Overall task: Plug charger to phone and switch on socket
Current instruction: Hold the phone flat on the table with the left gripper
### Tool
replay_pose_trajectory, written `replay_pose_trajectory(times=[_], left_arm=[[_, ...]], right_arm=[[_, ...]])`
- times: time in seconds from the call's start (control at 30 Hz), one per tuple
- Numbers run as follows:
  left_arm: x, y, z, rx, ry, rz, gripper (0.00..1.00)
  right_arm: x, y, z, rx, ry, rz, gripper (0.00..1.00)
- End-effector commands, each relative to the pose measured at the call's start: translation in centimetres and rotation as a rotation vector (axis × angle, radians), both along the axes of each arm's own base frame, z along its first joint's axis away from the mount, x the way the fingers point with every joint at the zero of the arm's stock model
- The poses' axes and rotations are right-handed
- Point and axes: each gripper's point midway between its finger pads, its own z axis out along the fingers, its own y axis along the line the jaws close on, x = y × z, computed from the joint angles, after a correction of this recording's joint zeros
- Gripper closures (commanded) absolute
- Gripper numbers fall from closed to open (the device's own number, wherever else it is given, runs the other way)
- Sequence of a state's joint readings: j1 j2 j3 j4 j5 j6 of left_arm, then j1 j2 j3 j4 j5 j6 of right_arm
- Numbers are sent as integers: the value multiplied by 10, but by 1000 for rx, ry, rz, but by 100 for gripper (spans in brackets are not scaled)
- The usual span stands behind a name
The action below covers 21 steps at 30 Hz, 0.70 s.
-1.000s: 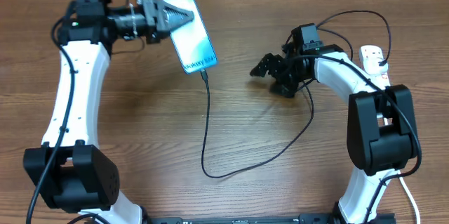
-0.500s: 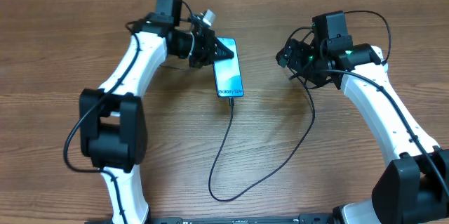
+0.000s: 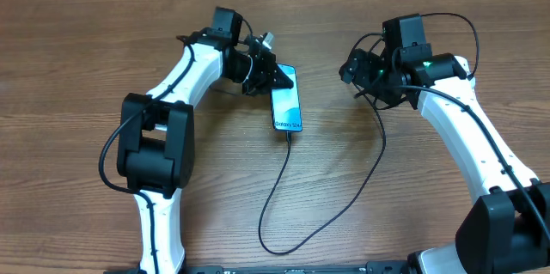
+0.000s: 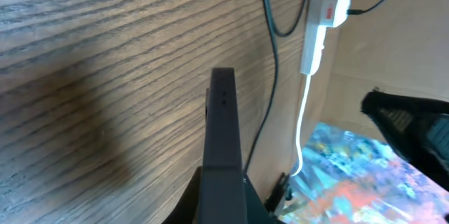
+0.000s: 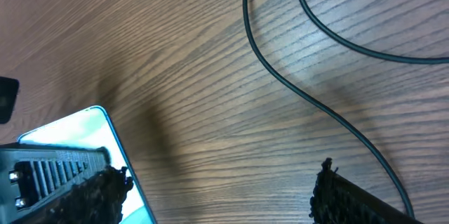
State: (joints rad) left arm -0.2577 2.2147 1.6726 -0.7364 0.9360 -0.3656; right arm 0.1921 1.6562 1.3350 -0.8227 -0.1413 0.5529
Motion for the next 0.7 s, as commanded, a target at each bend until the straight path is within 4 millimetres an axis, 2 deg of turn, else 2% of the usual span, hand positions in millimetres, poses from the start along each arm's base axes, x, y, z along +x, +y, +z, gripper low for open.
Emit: replay_pose_trajectory(times=[0.0,0.3,0.47,0.67], left_arm=[[-2,-7,-3,31,-24,-23,96],[-5,-13,-9,66,-31,-32,96],[-7,-9,-20,105,-9,-26,96],[-12,-10,-43,120,46,-29,96]], right_arm=[[2,-1,12,-7,-36,-1,14],[1,-1,12,-8,-33,0,14],[1,-1,12,-8,-33,0,14],[1,-1,12,-9,-32,0,14]])
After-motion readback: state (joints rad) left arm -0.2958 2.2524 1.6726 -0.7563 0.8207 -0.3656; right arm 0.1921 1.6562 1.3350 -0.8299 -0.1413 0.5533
